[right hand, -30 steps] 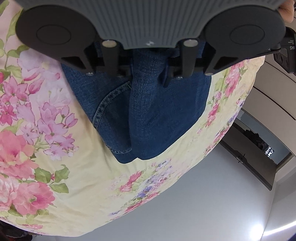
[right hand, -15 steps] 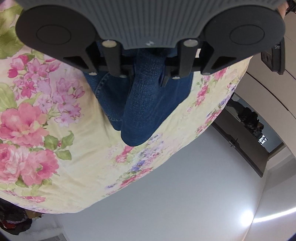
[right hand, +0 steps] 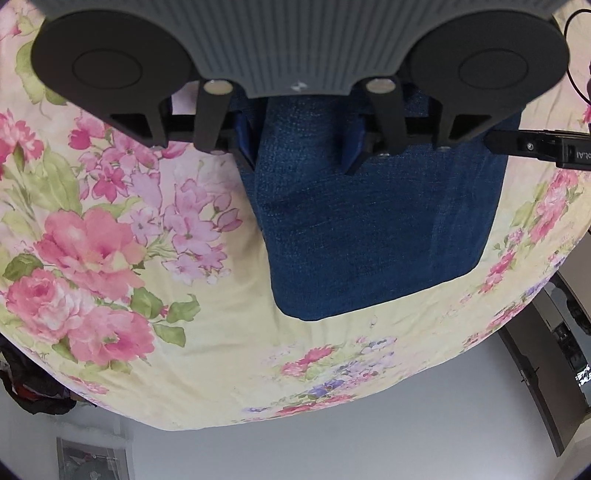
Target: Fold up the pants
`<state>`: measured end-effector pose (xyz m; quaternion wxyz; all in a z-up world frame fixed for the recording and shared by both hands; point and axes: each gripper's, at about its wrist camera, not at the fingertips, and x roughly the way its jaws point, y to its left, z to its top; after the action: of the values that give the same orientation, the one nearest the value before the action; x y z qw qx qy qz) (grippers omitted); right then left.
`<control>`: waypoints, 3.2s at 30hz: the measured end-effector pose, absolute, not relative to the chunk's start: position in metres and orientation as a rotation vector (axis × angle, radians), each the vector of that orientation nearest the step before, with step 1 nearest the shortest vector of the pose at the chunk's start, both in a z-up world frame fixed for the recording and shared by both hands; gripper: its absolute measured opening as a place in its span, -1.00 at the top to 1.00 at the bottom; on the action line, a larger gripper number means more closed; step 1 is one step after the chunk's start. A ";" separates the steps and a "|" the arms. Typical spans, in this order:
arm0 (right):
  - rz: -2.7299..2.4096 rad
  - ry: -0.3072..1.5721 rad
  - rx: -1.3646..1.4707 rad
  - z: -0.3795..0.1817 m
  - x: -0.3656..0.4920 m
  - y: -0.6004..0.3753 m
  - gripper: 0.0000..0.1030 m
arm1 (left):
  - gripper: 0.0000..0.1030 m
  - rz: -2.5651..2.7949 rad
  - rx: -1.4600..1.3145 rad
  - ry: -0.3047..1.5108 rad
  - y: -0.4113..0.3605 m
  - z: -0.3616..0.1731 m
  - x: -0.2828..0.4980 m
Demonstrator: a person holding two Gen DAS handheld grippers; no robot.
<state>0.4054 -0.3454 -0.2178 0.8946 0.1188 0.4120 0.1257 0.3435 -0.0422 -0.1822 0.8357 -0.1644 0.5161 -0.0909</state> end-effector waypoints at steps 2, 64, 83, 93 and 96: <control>0.263 0.851 0.249 -0.216 0.405 -0.343 0.21 | -0.68 -0.191 -0.344 1.092 -0.043 -0.182 0.344; 0.321 0.878 0.459 -0.240 0.452 -0.386 -0.27 | -0.81 -0.198 -0.382 1.041 -0.015 -0.194 0.354; 0.540 0.992 0.586 -0.277 0.507 -0.389 -0.61 | -0.93 -0.398 -0.619 1.139 0.028 -0.229 0.406; 0.594 1.002 0.607 -0.275 0.506 -0.382 -0.08 | -0.48 -0.427 -0.643 1.093 0.023 -0.233 0.403; 0.593 1.002 0.678 -0.274 0.504 -0.389 0.15 | 0.01 -0.433 -0.740 1.098 0.038 -0.227 0.400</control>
<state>0.5036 -0.3892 -0.2735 0.7817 0.3137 0.4640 0.2744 0.4003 0.0382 -0.2271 0.7671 -0.3409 0.5055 -0.1995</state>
